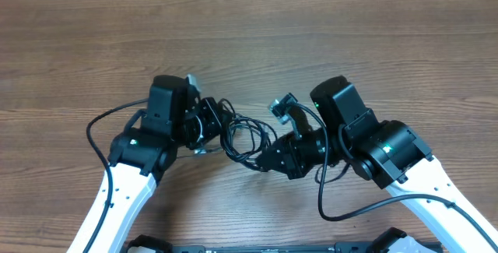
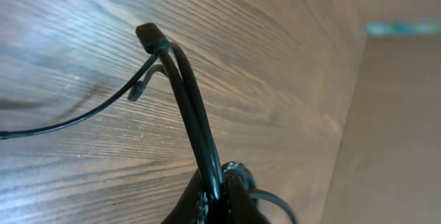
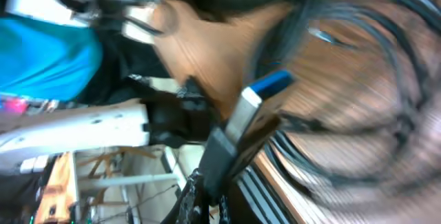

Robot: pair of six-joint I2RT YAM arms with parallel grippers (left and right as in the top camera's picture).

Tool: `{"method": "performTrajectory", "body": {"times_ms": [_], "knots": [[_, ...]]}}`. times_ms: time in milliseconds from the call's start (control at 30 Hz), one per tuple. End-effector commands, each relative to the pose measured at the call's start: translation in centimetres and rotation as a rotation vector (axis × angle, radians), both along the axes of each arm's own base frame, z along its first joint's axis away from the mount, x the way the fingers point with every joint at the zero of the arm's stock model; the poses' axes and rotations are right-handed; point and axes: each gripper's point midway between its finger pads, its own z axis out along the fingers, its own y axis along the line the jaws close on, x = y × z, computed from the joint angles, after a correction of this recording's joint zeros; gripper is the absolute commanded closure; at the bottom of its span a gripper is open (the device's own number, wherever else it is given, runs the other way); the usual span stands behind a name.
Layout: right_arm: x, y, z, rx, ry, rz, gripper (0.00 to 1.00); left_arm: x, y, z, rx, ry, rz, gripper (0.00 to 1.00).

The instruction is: Untangle cables

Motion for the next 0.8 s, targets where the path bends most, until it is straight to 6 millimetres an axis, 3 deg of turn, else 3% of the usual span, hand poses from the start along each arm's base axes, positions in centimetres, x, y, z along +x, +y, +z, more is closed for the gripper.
{"method": "performTrajectory", "body": {"times_ms": [0,100,367,400,467,500,767], "knots": [[1.6,-3.0,-2.4,-0.203,0.020,-0.229,0.96,1.2,2.3,0.5,-0.071,0.094,0.226,0.96],[2.1,-5.5,-4.2,-0.344,0.056,-0.362,0.96,1.2,3.5,0.1,-0.118,0.168,0.321,0.96],[2.6,-5.2,-3.9,-0.329,0.042,-0.376,0.96,1.5,1.8,2.1,-0.273,0.173,0.255,0.96],[2.7,-5.1,-3.8,-0.322,0.043,-0.383,0.92,1.6,1.7,2.4,-0.269,0.151,0.233,0.96],[3.0,-4.9,-3.7,-0.311,0.035,-0.386,0.73,1.7,1.5,2.7,-0.243,0.097,0.178,0.96],[3.0,-4.9,-3.6,-0.309,0.033,-0.386,0.69,1.6,1.4,2.7,-0.234,0.080,0.152,0.96],[3.0,-4.9,-3.7,-0.310,0.033,-0.386,0.57,0.6,0.2,3.2,-0.108,-0.132,-0.158,0.96]]}}
